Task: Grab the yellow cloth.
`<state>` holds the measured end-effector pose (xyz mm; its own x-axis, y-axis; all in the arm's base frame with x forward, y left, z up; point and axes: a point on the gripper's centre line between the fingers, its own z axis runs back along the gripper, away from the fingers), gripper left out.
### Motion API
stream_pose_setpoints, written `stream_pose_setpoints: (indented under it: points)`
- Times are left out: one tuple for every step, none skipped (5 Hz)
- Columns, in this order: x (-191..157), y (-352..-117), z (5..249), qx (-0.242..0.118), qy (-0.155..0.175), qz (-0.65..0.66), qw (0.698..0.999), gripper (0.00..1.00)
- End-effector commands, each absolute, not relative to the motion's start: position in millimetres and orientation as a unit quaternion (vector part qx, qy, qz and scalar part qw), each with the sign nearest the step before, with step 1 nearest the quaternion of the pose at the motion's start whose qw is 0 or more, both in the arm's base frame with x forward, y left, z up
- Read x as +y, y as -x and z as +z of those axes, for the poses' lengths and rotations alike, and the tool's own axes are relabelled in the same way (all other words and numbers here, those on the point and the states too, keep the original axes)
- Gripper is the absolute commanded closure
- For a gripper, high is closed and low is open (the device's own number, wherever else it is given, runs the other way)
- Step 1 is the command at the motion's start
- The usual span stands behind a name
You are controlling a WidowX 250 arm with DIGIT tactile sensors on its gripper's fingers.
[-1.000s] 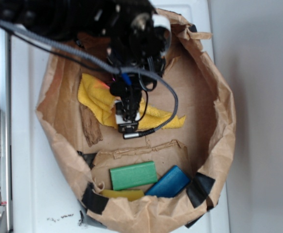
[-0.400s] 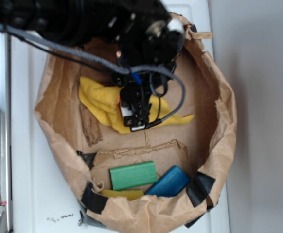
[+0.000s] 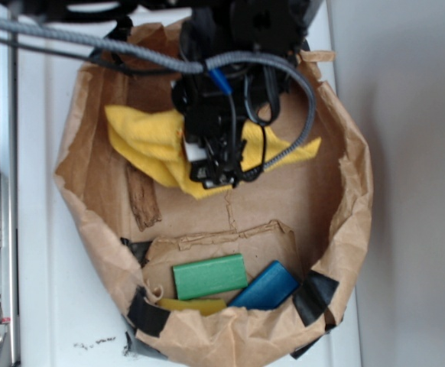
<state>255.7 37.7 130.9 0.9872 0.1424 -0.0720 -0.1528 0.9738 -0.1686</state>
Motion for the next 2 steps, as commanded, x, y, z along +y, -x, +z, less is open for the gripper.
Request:
stream_pose_setpoints:
  points:
    - [43,-241,180,-0.105,0.056,0.099,0.988,1.0]
    - [36,-227,169,-0.236,-0.021,0.101,0.966,0.08]
